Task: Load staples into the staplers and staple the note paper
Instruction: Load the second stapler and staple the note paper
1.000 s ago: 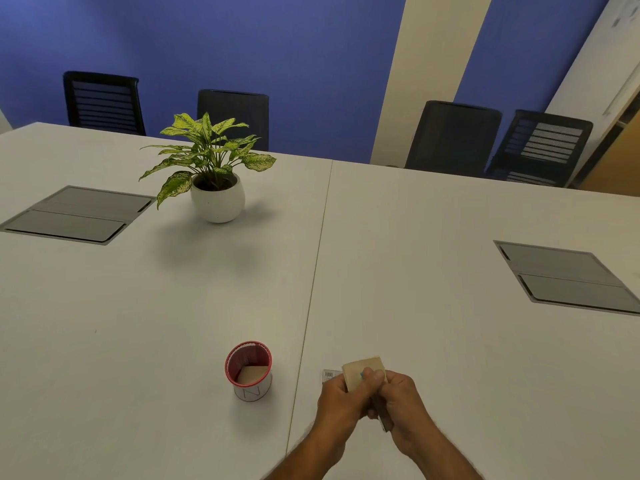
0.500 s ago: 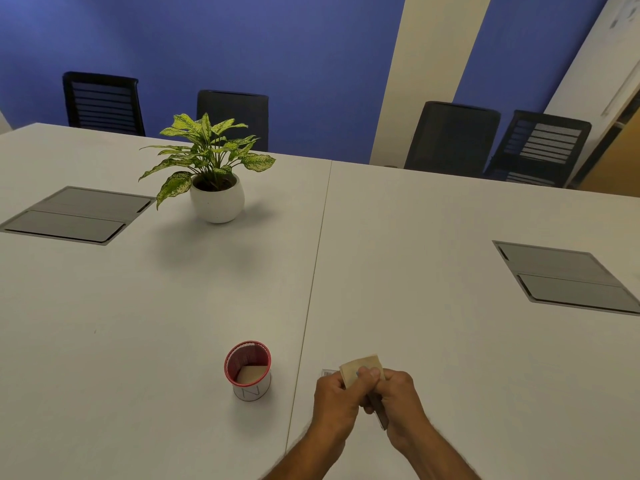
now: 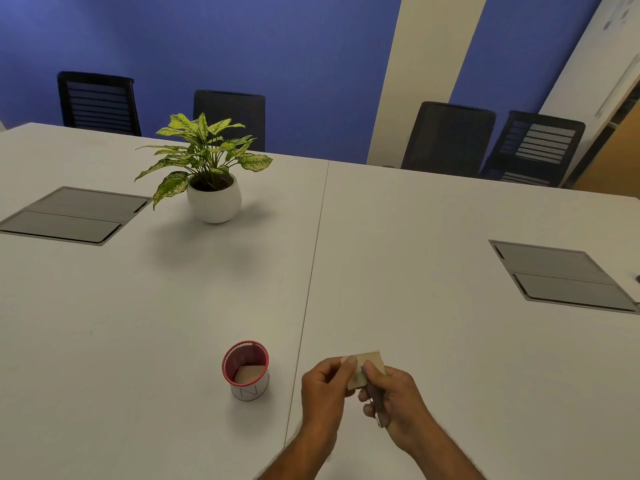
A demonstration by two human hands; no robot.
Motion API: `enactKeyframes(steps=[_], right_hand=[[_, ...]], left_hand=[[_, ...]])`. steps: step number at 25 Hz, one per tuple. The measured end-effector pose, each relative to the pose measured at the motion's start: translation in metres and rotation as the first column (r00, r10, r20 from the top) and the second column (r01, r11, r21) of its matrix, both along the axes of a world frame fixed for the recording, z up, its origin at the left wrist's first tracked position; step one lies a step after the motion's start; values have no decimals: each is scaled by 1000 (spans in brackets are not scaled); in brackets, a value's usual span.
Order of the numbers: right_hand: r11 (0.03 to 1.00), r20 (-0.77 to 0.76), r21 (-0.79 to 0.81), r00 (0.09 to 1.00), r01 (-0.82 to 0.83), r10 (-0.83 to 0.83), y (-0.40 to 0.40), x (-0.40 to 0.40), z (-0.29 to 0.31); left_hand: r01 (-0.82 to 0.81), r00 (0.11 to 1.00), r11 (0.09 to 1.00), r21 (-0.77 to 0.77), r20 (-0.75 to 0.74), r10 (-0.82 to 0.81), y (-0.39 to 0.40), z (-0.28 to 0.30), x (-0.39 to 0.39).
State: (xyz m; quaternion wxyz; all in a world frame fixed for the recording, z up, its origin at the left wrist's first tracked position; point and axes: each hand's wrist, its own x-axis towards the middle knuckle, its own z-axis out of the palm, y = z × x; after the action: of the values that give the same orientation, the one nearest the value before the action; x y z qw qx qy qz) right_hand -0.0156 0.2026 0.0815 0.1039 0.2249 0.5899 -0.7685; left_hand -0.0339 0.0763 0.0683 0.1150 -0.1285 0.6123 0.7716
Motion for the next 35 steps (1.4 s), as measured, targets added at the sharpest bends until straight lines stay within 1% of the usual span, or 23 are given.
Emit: enactKeyframes(steps=[3, 6, 8, 12, 17, 19, 20, 21, 22, 23, 24, 25, 26, 27, 28, 29, 30, 32, 34, 35], right_hand=[[998, 18, -66, 1000, 6, -5, -1, 1, 0], [988, 42, -148, 998, 43, -37, -2, 1, 1], [987, 48, -149, 998, 51, -45, -1, 1, 1], [992, 54, -61, 993, 107, -104, -2, 3, -1], [988, 75, 0, 985, 156, -156, -4, 4, -2], [982, 32, 43, 982, 183, -185, -4, 4, 1], [976, -16, 91, 980, 198, -197, -5, 4, 3], [961, -84, 176, 976, 211, -199, -6, 5, 5], [925, -168, 304, 969, 227, -182, -8, 6, 5], [855, -258, 454, 956, 251, -143, -10, 6, 5], [757, -346, 589, 935, 284, -82, -11, 8, 4], [638, -426, 699, 905, 322, 10, -11, 9, 2], [495, -490, 786, 862, 371, 131, -9, 9, 0], [335, -526, 836, 809, 435, 262, -6, 10, -2], [188, -524, 851, 763, 491, 378, -3, 10, -4], [90, -508, 842, 725, 532, 465, 0, 11, -4], [36, -491, 829, 696, 558, 524, 3, 11, -2], [-3, -487, 804, 661, 595, 571, 8, 11, 3], [20, -513, 798, 661, 603, 548, 9, 11, 7], [54, -529, 800, 660, 598, 534, 9, 11, 9]], left_hand=[[-58, 998, 994, -87, -1, 58, -3, 0, -3], [-87, 996, 991, -100, 14, 89, -4, 2, -5], [-113, 993, 990, -85, 22, 115, -4, 2, -6], [-138, 989, 990, -19, 54, 139, -5, 0, -9], [-141, 988, 990, -2, 67, 140, -4, 0, -8], [-90, 995, 996, -21, 34, 90, -4, 1, -6], [-71, 997, 995, -67, 19, 72, -4, 2, -5], [-72, 997, 990, -117, 13, 74, -4, 4, -5], [-85, 996, 984, -155, 9, 88, -4, 6, -5], [-95, 995, 982, -162, 0, 96, -4, 7, -6], [-91, 996, 986, -138, -9, 91, -3, 9, -5], [-79, 997, 993, -91, -13, 79, -2, 10, -5], [-72, 997, 997, -21, -5, 72, -1, 12, -5], [-71, 997, 994, 78, 16, 70, 0, 15, -4], [-74, 997, 982, 176, 38, 68, 0, 18, -2], [-81, 996, 966, 244, 49, 71, 1, 21, -1], [-88, 996, 962, 257, 45, 79, 1, 22, -2], [-103, 995, 972, 211, 18, 102, 0, 24, -3], [-113, 993, 980, 167, -20, 118, -1, 25, -5], [-117, 992, 982, 148, -37, 124, -2, 26, -7]])
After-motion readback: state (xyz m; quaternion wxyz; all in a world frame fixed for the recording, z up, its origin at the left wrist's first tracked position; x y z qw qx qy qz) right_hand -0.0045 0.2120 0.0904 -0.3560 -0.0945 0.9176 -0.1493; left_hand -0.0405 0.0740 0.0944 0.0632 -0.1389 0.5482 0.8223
